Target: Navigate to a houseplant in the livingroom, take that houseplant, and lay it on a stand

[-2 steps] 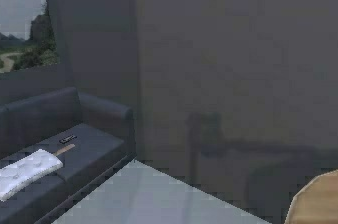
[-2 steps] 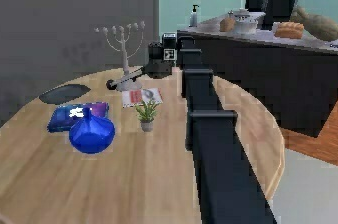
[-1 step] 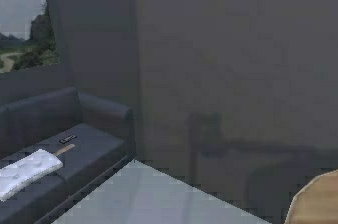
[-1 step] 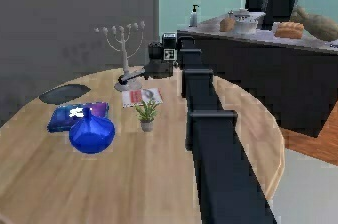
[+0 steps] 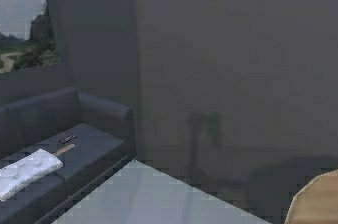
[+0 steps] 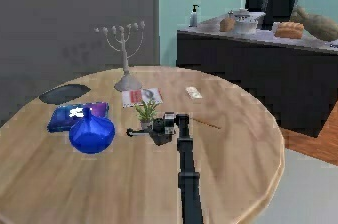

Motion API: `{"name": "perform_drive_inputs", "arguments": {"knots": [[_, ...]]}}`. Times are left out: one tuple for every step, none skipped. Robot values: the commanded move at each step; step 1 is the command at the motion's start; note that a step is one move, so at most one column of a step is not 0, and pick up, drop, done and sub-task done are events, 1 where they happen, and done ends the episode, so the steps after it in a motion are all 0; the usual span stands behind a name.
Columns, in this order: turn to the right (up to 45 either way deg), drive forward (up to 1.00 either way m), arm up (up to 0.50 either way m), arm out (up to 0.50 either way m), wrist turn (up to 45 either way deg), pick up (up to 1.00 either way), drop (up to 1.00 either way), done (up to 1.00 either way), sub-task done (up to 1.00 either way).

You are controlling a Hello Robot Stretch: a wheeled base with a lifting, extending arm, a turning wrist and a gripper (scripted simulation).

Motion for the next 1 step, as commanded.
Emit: {"name": "perform_drive_inputs", "arguments": {"knots": [[0.0,0.0,0.0,0.0,0.0,1.0,0.0,0.0,0.0]]}}
